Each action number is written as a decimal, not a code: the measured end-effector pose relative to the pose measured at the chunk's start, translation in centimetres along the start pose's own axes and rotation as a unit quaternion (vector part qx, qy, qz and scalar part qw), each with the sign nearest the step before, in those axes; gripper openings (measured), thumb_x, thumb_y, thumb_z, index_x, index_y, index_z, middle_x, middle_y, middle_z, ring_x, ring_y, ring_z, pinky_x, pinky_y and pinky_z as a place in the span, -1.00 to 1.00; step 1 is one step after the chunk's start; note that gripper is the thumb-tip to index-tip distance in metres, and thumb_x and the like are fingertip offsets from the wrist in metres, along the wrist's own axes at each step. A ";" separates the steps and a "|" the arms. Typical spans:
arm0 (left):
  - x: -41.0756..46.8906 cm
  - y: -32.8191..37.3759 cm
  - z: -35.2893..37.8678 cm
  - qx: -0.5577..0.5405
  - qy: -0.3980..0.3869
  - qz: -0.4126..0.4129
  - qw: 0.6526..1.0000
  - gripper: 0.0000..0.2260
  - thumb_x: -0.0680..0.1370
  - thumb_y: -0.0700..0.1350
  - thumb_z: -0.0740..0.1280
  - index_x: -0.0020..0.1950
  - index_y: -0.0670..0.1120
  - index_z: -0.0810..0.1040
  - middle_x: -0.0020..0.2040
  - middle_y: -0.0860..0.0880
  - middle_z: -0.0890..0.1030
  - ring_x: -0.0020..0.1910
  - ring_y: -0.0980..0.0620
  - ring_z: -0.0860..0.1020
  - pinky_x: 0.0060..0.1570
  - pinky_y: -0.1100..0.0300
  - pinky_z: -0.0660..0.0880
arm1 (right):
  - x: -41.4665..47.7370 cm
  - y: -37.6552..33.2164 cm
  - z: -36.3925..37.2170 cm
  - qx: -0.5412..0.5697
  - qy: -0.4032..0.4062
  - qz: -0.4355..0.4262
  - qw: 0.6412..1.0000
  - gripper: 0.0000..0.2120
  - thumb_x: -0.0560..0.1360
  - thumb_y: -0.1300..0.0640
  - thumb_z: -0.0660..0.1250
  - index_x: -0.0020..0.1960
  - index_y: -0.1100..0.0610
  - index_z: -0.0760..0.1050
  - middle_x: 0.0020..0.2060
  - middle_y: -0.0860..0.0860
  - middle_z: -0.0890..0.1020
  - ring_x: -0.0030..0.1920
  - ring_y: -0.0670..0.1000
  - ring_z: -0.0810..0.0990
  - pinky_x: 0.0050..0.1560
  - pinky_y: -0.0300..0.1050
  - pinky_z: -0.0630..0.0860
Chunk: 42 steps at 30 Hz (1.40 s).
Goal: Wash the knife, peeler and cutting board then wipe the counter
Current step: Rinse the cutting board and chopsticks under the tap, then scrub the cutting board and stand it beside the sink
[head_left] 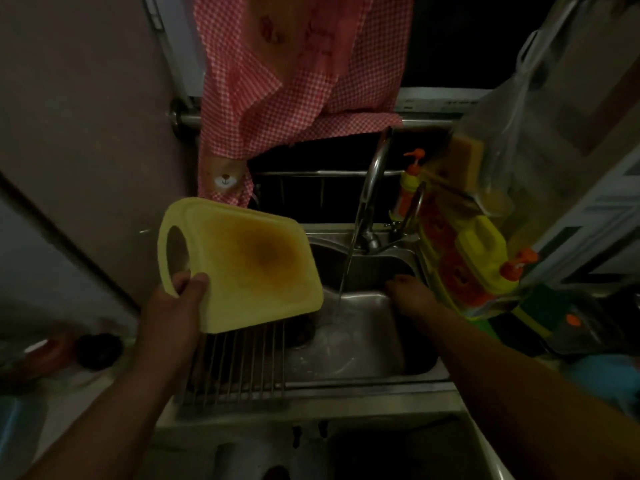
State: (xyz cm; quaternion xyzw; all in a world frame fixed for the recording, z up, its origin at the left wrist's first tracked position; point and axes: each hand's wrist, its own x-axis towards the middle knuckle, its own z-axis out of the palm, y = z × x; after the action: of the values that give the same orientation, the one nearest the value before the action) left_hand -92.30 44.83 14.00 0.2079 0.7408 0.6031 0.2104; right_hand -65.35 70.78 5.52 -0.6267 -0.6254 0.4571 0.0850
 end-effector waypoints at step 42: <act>-10.5 10.1 0.5 -0.005 -0.154 -0.047 0.987 -0.76 0.71 -0.04 0.20 0.21 -0.13 0.57 0.06 -0.15 0.71 0.03 -0.09 0.71 -0.05 0.08 0.69 | -21.2 -7.6 6.8 -0.167 0.011 -0.550 0.818 -0.49 0.60 -0.02 0.29 0.54 -0.10 0.34 0.15 -0.02 0.63 0.02 0.04 0.63 -0.06 -0.09 0.54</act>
State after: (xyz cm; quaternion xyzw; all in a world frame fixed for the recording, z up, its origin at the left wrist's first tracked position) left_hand -82.85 41.20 24.41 0.2620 0.7058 0.5566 0.3513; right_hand -71.11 50.84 16.70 -0.1883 -0.9317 0.2161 0.2232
